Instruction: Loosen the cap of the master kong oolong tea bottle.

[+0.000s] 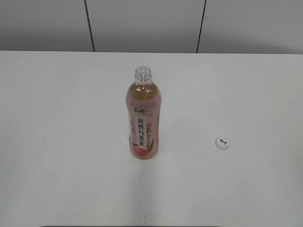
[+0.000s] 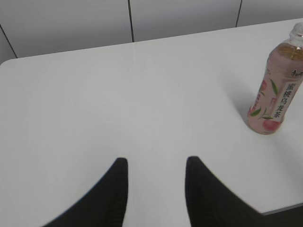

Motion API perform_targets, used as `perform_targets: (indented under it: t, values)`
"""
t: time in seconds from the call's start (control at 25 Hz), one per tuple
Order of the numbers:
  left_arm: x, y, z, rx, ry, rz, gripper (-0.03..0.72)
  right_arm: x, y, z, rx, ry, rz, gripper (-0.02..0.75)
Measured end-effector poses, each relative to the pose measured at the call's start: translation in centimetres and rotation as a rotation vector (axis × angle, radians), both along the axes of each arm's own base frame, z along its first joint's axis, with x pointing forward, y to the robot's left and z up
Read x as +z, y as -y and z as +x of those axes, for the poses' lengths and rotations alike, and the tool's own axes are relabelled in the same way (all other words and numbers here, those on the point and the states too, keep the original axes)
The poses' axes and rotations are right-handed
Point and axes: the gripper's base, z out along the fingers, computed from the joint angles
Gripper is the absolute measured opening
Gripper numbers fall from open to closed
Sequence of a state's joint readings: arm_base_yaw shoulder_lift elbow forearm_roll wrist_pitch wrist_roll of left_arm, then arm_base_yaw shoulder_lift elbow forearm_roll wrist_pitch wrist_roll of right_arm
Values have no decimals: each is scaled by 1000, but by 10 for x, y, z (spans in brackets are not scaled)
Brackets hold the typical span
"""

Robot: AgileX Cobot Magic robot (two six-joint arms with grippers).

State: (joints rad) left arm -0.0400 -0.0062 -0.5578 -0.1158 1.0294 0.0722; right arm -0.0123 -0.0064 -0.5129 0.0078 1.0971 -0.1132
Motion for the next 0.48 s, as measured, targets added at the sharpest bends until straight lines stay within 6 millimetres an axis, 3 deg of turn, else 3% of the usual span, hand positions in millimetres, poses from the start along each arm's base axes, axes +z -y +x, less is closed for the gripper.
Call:
perform_targets:
  t: [0.48]
  values:
    - [0,0,0,0,0,0,242,0,-2,0,27,0,1,305]
